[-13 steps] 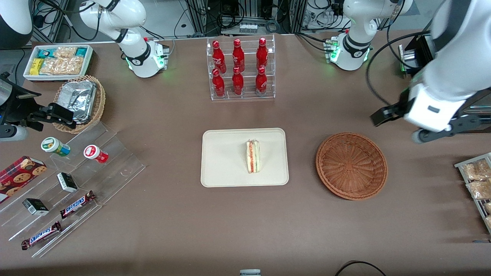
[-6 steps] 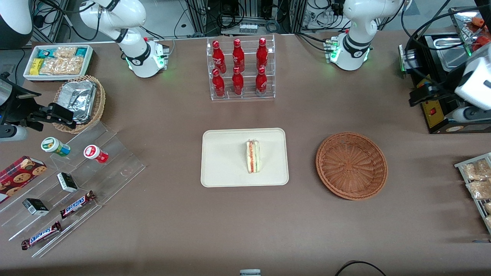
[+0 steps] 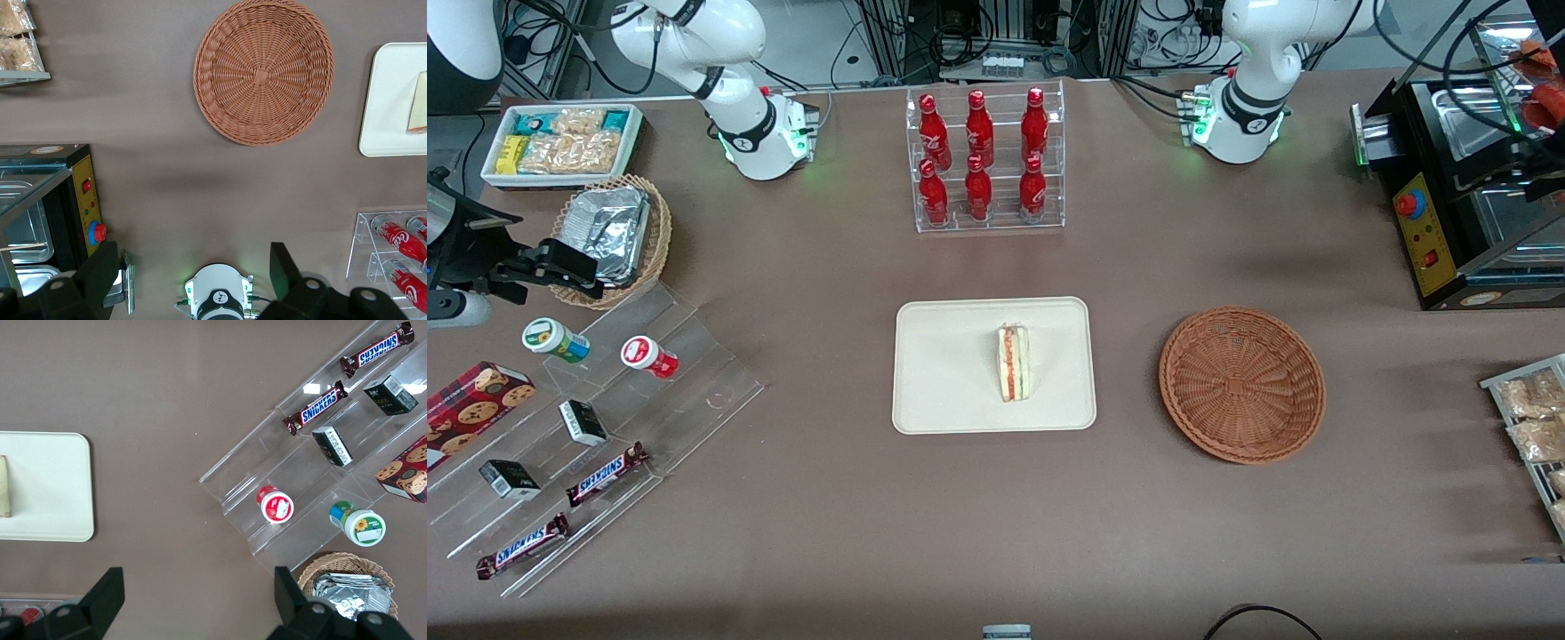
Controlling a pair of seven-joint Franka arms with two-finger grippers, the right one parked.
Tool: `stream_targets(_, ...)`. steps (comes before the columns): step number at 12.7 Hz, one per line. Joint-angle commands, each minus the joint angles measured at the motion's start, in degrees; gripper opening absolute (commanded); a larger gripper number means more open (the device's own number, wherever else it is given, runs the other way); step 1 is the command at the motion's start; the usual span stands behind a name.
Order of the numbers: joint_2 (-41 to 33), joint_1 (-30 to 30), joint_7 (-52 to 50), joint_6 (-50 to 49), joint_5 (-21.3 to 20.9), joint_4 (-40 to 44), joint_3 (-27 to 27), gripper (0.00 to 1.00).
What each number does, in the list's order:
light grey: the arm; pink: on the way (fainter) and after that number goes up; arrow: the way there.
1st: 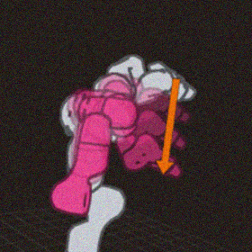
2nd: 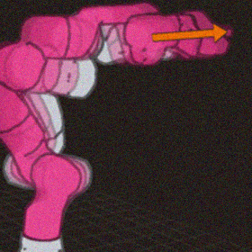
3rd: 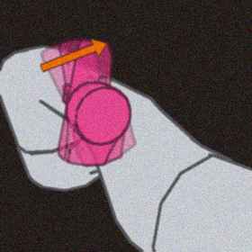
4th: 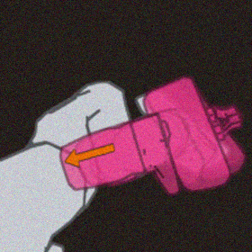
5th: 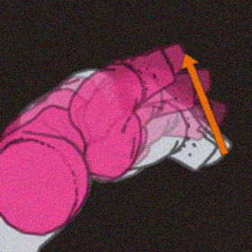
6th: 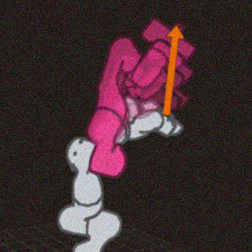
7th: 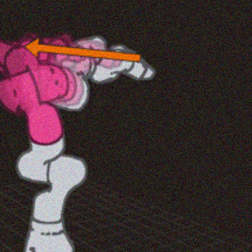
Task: Place sandwich from basket to tray
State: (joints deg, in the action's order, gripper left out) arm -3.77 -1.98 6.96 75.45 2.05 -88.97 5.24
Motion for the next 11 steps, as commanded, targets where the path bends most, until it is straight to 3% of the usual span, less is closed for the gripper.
stream_targets(1, -1.1, 2.0, 0.1, 1.0, 0.1, -1.6, 0.5, 1.0)
stream_targets(4, -1.1, 3.8, -3.5, 1.3, -3.4, -1.1, 0.4, 1.0)
stream_targets(11, 1.2, 4.4, -6.5, 1.6, -2.8, 1.7, 0.3, 1.0)
